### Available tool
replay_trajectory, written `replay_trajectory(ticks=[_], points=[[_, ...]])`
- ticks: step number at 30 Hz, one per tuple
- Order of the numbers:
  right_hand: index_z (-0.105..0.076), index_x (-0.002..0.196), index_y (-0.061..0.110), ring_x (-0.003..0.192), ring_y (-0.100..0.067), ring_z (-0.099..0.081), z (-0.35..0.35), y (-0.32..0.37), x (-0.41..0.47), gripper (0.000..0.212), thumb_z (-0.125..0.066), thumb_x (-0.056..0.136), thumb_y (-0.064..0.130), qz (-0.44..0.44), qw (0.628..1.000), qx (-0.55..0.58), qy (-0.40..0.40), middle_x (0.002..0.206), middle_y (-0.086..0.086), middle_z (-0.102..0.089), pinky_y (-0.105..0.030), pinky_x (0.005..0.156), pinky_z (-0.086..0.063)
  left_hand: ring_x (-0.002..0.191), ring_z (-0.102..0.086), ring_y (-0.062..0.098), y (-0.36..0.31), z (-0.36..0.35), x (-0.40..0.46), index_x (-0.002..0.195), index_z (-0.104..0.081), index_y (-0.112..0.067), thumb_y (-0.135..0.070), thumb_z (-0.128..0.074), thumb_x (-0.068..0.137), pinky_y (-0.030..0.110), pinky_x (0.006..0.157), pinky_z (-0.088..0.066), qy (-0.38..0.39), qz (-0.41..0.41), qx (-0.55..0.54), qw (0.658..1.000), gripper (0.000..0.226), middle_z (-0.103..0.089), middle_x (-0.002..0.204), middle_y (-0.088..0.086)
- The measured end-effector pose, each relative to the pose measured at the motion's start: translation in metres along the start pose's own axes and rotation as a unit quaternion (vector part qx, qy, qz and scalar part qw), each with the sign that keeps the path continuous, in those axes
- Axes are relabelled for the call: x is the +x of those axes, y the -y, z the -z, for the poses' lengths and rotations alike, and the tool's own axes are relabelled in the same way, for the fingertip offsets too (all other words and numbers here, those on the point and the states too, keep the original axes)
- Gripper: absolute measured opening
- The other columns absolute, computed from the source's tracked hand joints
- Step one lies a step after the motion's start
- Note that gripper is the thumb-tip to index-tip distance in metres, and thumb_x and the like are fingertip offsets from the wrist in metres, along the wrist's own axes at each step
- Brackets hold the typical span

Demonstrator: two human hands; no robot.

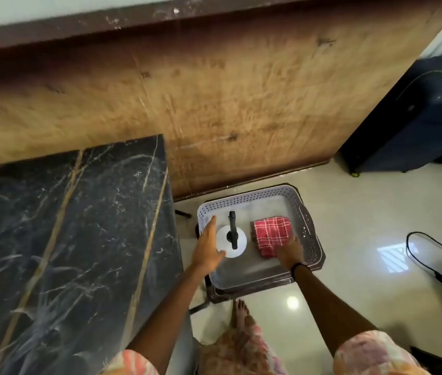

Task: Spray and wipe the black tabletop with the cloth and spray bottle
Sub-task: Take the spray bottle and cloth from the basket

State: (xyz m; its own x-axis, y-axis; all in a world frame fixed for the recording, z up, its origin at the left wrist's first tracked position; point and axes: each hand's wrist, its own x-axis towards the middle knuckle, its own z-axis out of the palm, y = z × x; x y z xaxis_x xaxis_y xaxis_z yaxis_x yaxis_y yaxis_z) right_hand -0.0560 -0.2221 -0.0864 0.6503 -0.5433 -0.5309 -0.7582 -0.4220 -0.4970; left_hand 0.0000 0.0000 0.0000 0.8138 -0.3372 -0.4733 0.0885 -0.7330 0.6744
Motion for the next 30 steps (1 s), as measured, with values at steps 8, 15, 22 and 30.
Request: replay_trajectory(ticks=[8,15,22,30], points=[[-0.011,0.149,0.006,0.137,-0.043,-0.025,-0.003,0.007,0.037,0.091,-0.069,0.084,0.033,-0.075,0.996,-0.05,-0.01,0.15,-0.024,-0.024,-0.055,0.108,-0.028,0.138,-0.033,0.025,0.003,-0.026,0.037,0.148,-0.011,-0.028,-0.018,-0.076,0.074,0.039,0.103,-0.035,-0.008,-0.013,-0.022,1.0,0.099,-0.028,0.155,0.0],[-0.055,0.12,0.007,0.116,-0.035,-0.049,0.006,-0.009,0.063,0.067,-0.081,0.069,0.042,-0.073,0.996,-0.019,0.036,0.123,-0.019,-0.056,-0.052,0.101,-0.041,0.106,-0.06,0.033,-0.006,-0.035,0.047,0.139,-0.032,-0.022,-0.022,-0.072,0.075,0.032,0.073,-0.042,-0.055,0.017,0.009,0.998,0.075,-0.063,0.116,0.011],[-0.053,0.124,0.003,0.107,-0.027,-0.056,0.03,0.017,0.024,0.044,-0.069,0.083,0.007,0.036,0.994,0.085,0.061,0.116,-0.009,-0.058,-0.044,0.094,-0.047,0.098,-0.062,0.039,-0.025,-0.015,0.016,0.139,-0.033,-0.024,-0.029,-0.064,0.078,0.04,0.079,-0.051,-0.099,-0.005,0.058,0.993,0.068,-0.064,0.113,0.014],[-0.054,0.114,0.021,0.098,-0.028,-0.065,0.08,0.076,-0.078,0.031,-0.067,0.086,0.023,0.082,0.966,0.231,0.078,0.112,-0.009,-0.064,-0.051,0.085,-0.055,0.116,-0.057,0.014,-0.056,0.067,-0.089,0.126,-0.051,-0.028,-0.025,-0.064,0.061,0.036,0.101,-0.044,-0.224,-0.13,-0.186,0.948,0.066,-0.062,0.123,-0.011]])
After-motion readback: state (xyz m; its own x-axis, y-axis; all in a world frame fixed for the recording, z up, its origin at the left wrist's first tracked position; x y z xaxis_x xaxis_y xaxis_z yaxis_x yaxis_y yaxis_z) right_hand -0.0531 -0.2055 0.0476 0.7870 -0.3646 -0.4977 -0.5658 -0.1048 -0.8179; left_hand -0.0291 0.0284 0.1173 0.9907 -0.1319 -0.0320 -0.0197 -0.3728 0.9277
